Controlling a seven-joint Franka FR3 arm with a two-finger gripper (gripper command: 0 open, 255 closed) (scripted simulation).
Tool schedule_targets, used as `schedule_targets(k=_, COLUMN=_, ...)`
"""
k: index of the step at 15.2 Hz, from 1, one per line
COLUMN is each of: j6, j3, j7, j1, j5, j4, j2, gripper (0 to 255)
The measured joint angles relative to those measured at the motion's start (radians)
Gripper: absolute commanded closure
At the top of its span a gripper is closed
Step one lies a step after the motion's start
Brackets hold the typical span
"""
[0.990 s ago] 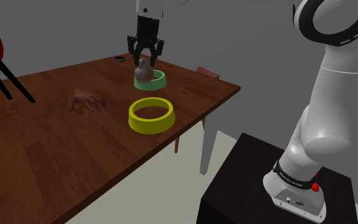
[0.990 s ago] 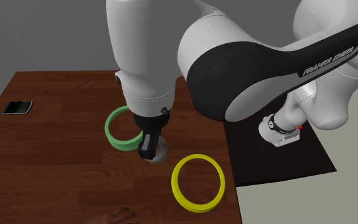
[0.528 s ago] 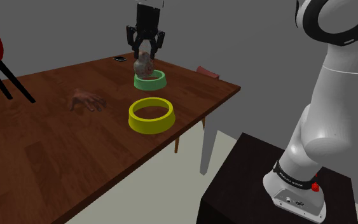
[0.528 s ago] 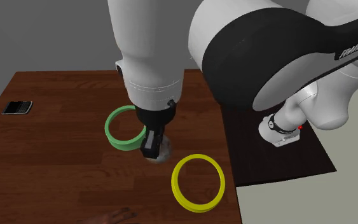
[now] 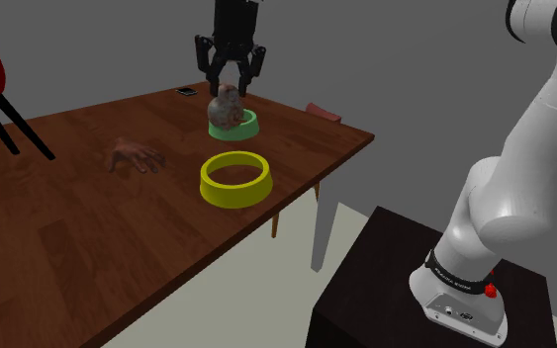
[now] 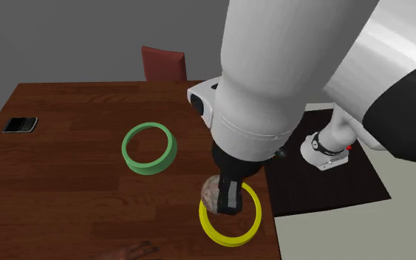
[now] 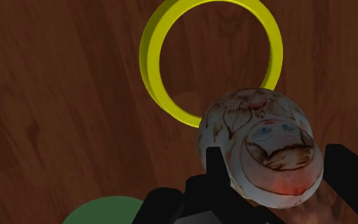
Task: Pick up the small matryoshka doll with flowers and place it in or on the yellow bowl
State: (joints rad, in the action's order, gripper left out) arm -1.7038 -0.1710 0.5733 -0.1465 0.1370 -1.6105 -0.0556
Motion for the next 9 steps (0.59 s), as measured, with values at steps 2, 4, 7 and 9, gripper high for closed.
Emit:
schedule_targets(k=2, j6=0.006, j3=-0.015, j7=0.029, j1=-0.013, j5=0.005, j4=-0.035, j2=-0.046, gripper=255)
schedule_targets(k=4, j6=-0.011, j3=-0.023, j7=0.042, j1=-0.021, j5=0.009, j4=-0.077, j2=-0.073, gripper=255)
schedule_targets(k=7, j6=-0.045, j3=-0.028, j7=0.046, j1=-0.025, j5=0.011, j4=-0.123, j2=-0.086, gripper=255)
schedule_targets(k=9, j6=-0.070, j3=-0.029, j7=0.044, j1=-0.025, j5=0.013, j4=-0.155, j2=-0.092, gripper=255)
